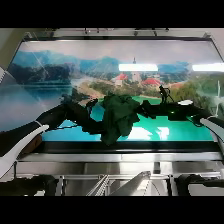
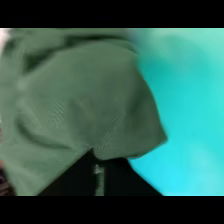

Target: Fold the shirts.

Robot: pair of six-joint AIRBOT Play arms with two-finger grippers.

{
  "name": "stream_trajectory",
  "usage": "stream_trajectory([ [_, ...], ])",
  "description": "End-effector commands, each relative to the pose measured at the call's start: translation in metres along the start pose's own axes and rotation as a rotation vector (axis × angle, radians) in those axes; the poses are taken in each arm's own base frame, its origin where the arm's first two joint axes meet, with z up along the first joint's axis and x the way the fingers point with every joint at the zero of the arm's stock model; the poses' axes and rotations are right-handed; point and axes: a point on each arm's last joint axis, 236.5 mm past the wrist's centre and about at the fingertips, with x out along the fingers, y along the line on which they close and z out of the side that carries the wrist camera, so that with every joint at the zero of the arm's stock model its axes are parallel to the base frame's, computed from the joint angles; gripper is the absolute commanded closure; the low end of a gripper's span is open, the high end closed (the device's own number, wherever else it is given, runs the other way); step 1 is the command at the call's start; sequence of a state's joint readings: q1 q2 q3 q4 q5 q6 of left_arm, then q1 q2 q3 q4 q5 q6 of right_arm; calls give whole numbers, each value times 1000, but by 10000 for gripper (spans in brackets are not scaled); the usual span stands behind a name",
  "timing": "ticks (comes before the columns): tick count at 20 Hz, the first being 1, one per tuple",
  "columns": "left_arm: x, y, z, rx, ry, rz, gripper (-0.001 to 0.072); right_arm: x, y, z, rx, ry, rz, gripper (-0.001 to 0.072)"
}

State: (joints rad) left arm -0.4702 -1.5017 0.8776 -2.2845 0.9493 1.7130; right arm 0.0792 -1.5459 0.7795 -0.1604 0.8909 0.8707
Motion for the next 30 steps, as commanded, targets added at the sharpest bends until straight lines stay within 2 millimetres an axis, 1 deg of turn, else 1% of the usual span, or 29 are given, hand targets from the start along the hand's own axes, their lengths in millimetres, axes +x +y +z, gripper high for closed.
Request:
stream_trajectory([
  [1,-9,-27,42,66,-109,-25,683,-4,46,26,-66,-48,139,685],
  [2,-21,-34,56,90,-147,-36,682,-12,56,33,-88,-65,158,685],
  [3,-37,-40,71,115,-195,-47,682,-23,62,40,-103,-92,167,685],
  [4,-54,-42,81,121,-231,-58,682,-33,67,46,-118,-116,171,686],
  [5,-75,-43,87,126,-253,-74,682,-44,74,50,-135,-133,183,686],
  [6,-96,-43,88,139,-270,-83,682,-59,89,50,-158,-141,218,686],
  [7,-126,-44,86,159,-293,-96,682,-77,110,47,-190,-147,271,686],
  [8,-161,-46,83,182,-329,-106,682,-99,137,44,-235,-166,331,686],
  [9,-204,-54,78,229,-383,-116,682,-127,166,38,-307,-202,379,686],
  [11,-295,-79,66,347,-566,-113,682,-182,220,19,-482,-315,415,685],
  [12,-337,-91,60,386,-680,-95,681,-209,246,7,-590,-396,415,685],
  [13,-375,-103,51,425,-779,-70,681,-230,265,-3,-663,-469,408,684],
  [14,-402,-113,43,457,-846,-51,681,-247,280,-12,-717,-535,397,684],
  [15,-415,-118,36,475,-876,-40,681,-259,287,-16,-766,-595,359,683],
  [16,-417,-120,34,491,-876,-31,681,-265,282,-10,-792,-649,286,683],
  [17,-411,-115,37,482,-848,-35,681,-266,271,1,-778,-678,219,683],
  [18,-393,-107,45,460,-789,-51,681,-260,256,14,-750,-675,165,683],
  [19,-371,-99,52,435,-721,-68,680,-249,241,22,-726,-641,138,684],
  [20,-346,-87,60,402,-655,-82,681,-233,222,32,-689,-589,114,682],
  [21,-320,-74,73,372,-608,-91,681,-215,201,43,-647,-539,86,565],
  [22,-296,-56,89,364,-584,-80,684,-198,173,60,-594,-510,42,171],
  [23,-275,-38,106,321,-570,-75,665,-182,140,80,-530,-494,-15,8],
  [24,-260,-21,119,273,-563,-70,418,-170,108,94,-466,-472,-57,8],
  [25,-246,-3,129,210,-544,-73,47,-161,81,100,-384,-438,-68,8],
  [26,-235,13,134,140,-511,-84,-8,-154,58,99,-307,-384,-58,9],
  [27,-228,25,133,107,-467,-95,-8,-152,44,92,-265,-330,-39,10],
  [28,-223,37,129,80,-418,-108,-7,-155,30,84,-232,-275,-21,11],
  [30,-217,54,115,35,-328,-138,-7,-169,3,70,-184,-204,-53,16],
])
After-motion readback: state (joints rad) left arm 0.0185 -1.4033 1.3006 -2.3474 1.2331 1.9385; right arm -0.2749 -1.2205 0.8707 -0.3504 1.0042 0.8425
